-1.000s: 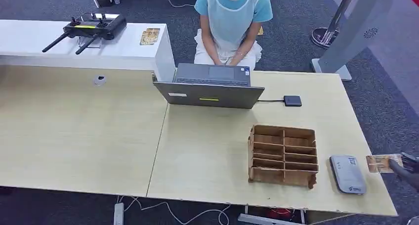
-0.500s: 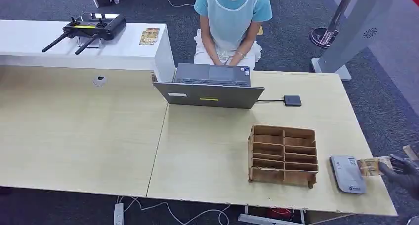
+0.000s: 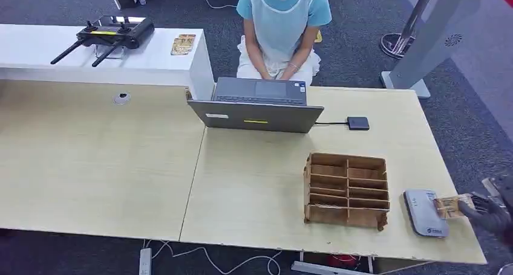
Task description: Pass the card to the sensor for recognition and then transmit it.
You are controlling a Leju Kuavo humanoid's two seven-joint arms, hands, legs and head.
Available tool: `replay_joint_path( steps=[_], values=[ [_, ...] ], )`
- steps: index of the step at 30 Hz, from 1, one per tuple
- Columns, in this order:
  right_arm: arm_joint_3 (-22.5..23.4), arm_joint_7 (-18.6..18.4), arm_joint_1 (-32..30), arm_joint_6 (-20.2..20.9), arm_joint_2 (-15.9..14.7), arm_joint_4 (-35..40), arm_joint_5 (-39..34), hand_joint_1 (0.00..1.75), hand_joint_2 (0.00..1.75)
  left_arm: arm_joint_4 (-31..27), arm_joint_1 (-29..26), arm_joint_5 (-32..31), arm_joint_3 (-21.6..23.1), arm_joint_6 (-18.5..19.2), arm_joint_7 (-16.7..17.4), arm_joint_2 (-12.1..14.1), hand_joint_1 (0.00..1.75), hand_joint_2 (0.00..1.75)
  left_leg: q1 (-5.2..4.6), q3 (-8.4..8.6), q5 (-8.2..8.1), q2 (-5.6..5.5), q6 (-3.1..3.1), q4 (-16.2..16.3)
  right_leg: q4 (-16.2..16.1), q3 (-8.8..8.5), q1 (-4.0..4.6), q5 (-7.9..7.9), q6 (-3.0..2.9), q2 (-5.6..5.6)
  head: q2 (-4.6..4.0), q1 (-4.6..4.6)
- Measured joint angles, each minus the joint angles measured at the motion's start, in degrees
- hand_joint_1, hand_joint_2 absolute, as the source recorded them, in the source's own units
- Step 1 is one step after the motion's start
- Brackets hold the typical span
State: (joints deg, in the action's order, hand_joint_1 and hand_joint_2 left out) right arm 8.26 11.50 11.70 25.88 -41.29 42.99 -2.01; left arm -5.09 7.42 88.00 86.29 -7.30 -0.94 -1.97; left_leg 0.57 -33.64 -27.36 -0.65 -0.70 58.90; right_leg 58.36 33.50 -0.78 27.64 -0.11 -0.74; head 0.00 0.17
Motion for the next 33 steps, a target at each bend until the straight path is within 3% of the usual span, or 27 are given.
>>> replay_joint_path(
  steps=[33],
  values=[
    [-3.63,2.08,2.42,0.74,-0.02,-3.93,1.60,1.75,1.75,0.00,0.08,0.13,0.98,-0.04,-0.22,-0.48,0.00,0.00,0.00,0.02,0.01,0.01,0.01,0.00,0.00,-0.03,0.00,-0.01,0.00,0.00,0.02,-0.02]
  ],
)
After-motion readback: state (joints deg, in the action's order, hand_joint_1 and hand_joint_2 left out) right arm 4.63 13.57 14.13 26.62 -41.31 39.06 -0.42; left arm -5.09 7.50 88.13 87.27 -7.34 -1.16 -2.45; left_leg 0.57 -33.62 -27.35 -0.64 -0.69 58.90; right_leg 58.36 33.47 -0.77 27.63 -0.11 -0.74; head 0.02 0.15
